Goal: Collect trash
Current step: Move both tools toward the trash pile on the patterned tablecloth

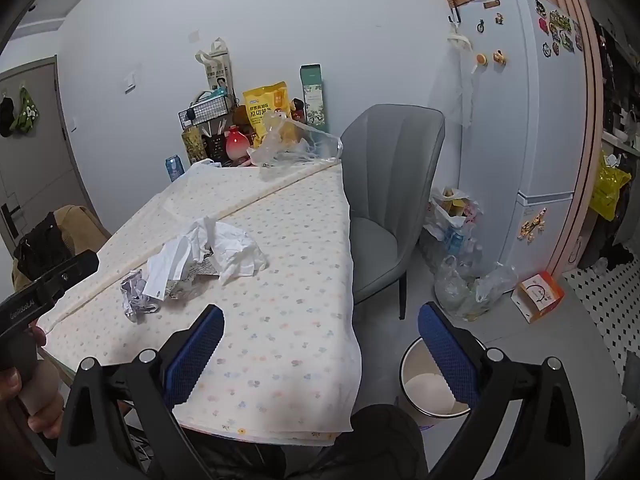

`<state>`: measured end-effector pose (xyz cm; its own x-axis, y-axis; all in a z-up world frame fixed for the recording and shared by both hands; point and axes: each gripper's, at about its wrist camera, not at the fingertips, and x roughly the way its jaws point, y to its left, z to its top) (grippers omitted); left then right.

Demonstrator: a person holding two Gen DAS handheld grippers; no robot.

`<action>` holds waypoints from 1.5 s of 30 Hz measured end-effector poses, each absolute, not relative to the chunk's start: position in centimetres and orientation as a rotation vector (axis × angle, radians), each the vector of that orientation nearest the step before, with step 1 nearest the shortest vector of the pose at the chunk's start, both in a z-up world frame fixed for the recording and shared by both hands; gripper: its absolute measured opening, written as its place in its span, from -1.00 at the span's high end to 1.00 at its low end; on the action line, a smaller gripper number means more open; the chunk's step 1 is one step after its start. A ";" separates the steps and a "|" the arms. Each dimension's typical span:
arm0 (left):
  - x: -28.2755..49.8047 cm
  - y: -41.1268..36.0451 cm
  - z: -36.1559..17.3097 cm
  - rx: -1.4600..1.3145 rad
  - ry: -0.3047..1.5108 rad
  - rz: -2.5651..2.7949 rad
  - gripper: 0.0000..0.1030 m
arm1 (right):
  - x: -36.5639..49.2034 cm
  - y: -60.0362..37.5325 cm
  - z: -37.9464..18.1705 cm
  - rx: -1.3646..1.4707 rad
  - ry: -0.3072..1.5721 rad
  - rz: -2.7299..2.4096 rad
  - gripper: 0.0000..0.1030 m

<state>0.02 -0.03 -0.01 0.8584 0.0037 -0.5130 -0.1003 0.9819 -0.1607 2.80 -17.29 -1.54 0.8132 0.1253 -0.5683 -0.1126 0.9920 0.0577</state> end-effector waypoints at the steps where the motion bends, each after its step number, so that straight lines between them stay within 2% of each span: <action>1: 0.0 0.0 0.0 -0.183 0.535 0.056 -0.90 | 2.7 -17.3 -1.5 0.021 0.607 0.128 -0.85; 45: 1.3 -1.7 -0.3 -0.166 0.515 -0.018 -0.90 | 1.9 -18.2 -0.3 -0.016 0.557 0.042 -0.85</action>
